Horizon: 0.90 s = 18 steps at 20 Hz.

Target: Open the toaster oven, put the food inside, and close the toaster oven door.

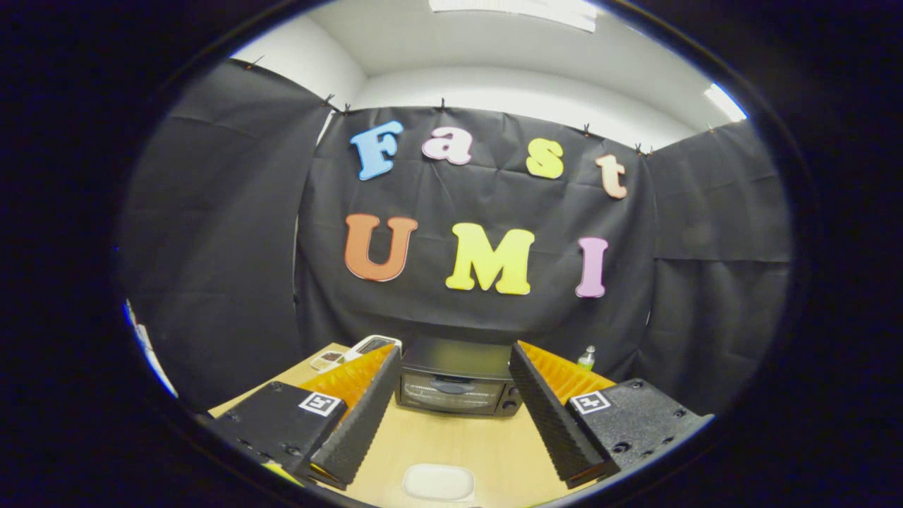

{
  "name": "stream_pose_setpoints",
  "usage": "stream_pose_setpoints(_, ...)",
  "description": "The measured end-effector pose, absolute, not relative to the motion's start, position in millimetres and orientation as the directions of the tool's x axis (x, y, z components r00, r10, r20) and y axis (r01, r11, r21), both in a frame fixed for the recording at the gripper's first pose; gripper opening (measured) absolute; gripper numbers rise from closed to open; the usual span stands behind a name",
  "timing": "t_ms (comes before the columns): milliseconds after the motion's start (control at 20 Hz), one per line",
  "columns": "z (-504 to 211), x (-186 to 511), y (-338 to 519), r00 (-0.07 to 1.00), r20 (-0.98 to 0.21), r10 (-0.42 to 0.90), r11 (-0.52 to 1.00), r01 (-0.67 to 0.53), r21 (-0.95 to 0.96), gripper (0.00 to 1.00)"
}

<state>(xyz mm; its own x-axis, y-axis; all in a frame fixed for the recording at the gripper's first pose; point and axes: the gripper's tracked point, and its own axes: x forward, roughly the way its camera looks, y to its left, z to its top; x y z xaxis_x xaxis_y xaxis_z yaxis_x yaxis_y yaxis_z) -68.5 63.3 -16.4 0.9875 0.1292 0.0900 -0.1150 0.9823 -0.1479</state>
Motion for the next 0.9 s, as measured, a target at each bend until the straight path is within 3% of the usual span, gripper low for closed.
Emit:
stream_pose_setpoints(350,-80.6,-92.4,62.8,0.989,0.039,0.142,0.986,-0.137,-0.098,1.0)
stream_pose_setpoints(900,-68.8,-88.1,10.0,0.992,0.092,0.084,0.996,-0.082,-0.027,1.0)
